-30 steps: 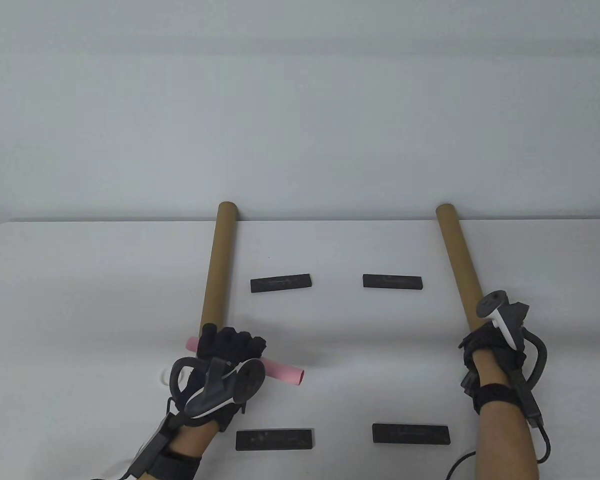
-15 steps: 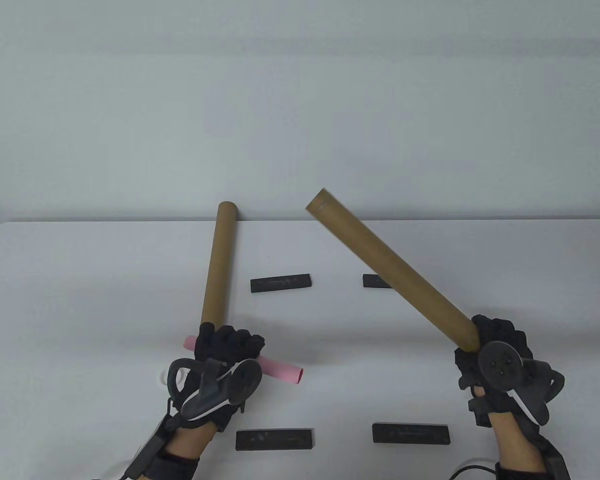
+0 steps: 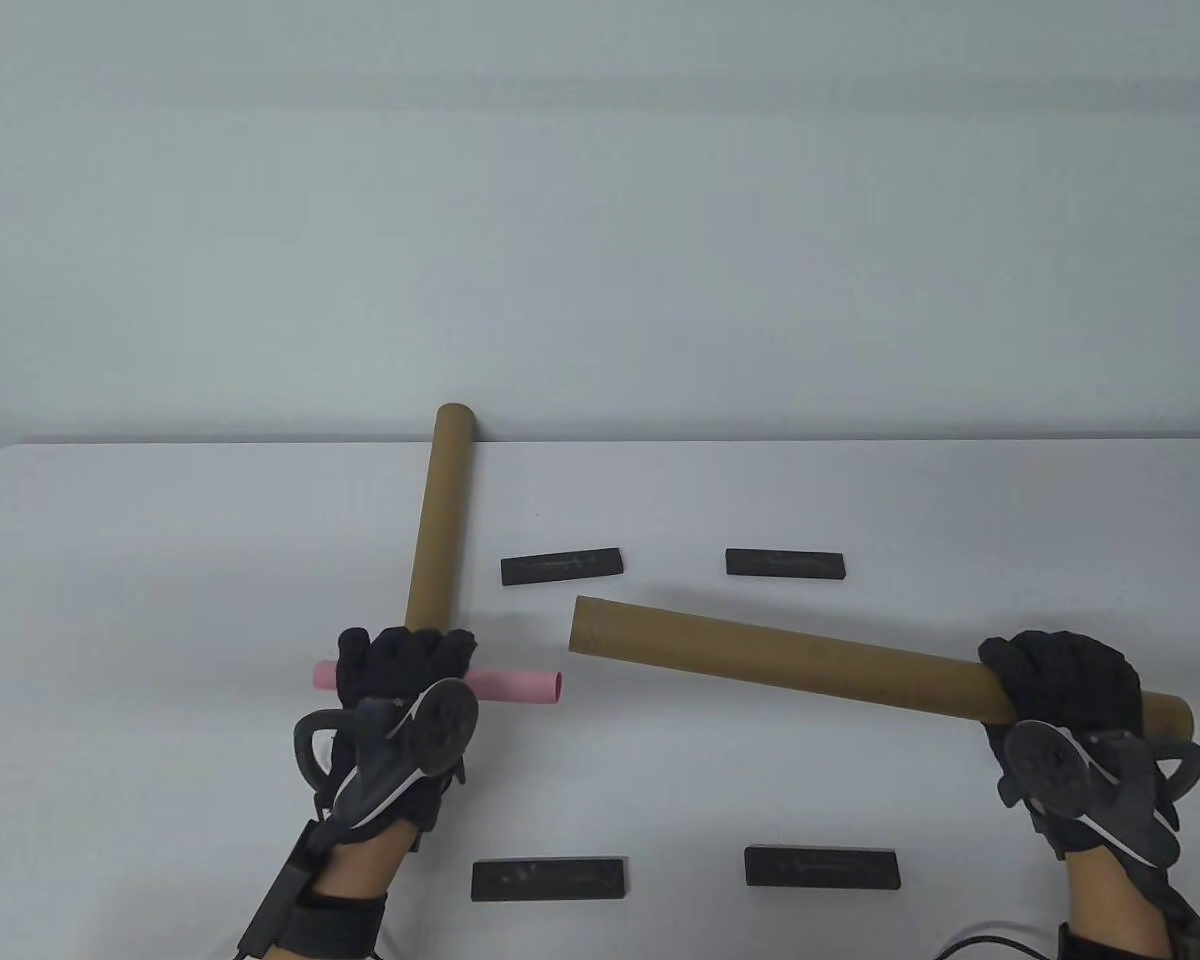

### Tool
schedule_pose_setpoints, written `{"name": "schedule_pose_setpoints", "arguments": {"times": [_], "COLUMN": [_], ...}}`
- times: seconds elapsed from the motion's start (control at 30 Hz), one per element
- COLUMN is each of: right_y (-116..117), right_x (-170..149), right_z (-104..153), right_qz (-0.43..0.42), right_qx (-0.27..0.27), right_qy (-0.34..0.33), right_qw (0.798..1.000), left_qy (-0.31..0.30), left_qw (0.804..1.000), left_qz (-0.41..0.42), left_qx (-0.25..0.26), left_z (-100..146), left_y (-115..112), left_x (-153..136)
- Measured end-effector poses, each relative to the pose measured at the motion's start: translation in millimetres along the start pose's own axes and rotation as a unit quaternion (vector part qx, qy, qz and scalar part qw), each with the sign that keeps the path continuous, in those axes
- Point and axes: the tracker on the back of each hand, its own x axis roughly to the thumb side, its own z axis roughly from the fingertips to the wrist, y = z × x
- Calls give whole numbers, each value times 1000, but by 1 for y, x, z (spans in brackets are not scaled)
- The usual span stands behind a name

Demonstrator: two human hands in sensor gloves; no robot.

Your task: Roll up papers and store in mailing tubes

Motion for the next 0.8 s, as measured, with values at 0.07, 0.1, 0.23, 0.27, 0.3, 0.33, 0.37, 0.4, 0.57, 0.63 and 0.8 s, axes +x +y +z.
{"name": "schedule_pose_setpoints", "arguments": {"times": [0.07, 0.1, 0.23, 0.27, 0.3, 0.33, 0.37, 0.4, 0.57, 0.63, 0.8], "right_y": [-1, -1, -4, -5, -6, -8, -9, -10, -11, -10, -10], "right_x": [2, 3, 11, 12, 13, 15, 16, 18, 28, 31, 30], "right_z": [0, 0, -1, -1, -1, -1, -1, -1, -1, -2, -1], "right_qz": [-1, -4, -6, -6, -6, -5, -4, 0, 5, 4, 15], "right_qx": [-4, 2, 2, 0, -2, -5, -6, -9, -9, -3, -2], "right_qy": [-8, -15, -34, -37, -39, -41, -43, -46, -59, -61, -61], "right_qw": [1000, 1000, 999, 999, 999, 999, 999, 999, 998, 998, 998], "left_qy": [16, 19, 22, 21, 18, 7, 2, -6, -79, -128, -193], "left_qw": [1000, 1000, 1000, 1000, 1000, 1000, 1000, 1000, 995, 991, 978], "left_qz": [-3, -4, -5, -11, -14, -15, -15, -18, -43, -44, -75], "left_qx": [8, 10, 18, 20, 21, 22, 24, 25, 32, 19, -4], "left_z": [0, 0, 0, 0, 0, 1, 1, 2, 9, 12, 24], "left_y": [2, 3, 6, 6, 6, 7, 7, 7, 7, 7, 6], "left_x": [-6, -7, -12, -11, -9, -7, -5, -1, 23, 35, 64]}}
